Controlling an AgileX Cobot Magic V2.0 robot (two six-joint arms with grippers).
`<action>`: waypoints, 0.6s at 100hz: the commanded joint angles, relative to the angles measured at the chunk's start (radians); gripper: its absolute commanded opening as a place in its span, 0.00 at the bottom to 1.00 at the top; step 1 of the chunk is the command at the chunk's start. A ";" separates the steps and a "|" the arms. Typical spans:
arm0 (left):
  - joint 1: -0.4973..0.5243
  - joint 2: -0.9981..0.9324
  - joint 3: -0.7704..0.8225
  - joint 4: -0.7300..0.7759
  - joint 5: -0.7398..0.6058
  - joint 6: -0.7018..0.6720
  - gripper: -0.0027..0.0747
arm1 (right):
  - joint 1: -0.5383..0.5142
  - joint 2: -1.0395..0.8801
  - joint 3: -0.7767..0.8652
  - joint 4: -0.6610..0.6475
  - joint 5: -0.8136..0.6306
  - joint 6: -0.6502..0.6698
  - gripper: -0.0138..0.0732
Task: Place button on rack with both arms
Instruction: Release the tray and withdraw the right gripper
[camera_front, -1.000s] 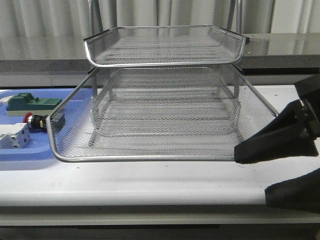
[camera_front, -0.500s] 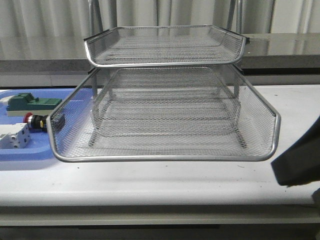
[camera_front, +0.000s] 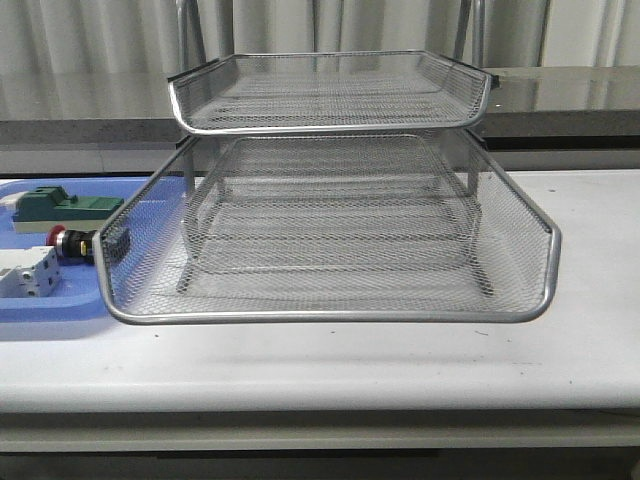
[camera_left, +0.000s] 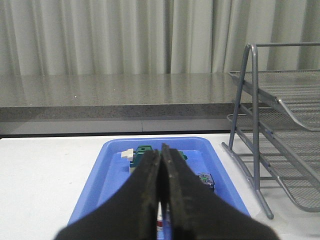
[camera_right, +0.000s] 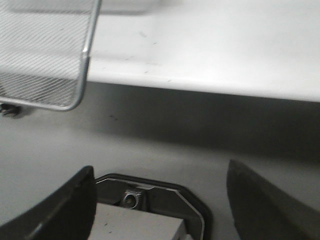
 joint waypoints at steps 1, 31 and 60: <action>0.002 -0.033 0.035 -0.005 -0.078 -0.008 0.01 | 0.000 -0.035 -0.078 -0.124 0.000 0.074 0.79; 0.002 -0.033 0.035 -0.005 -0.078 -0.008 0.01 | 0.000 -0.102 -0.131 -0.233 0.009 0.126 0.79; 0.002 -0.033 0.035 -0.005 -0.078 -0.008 0.01 | 0.000 -0.104 -0.131 -0.233 0.009 0.126 0.44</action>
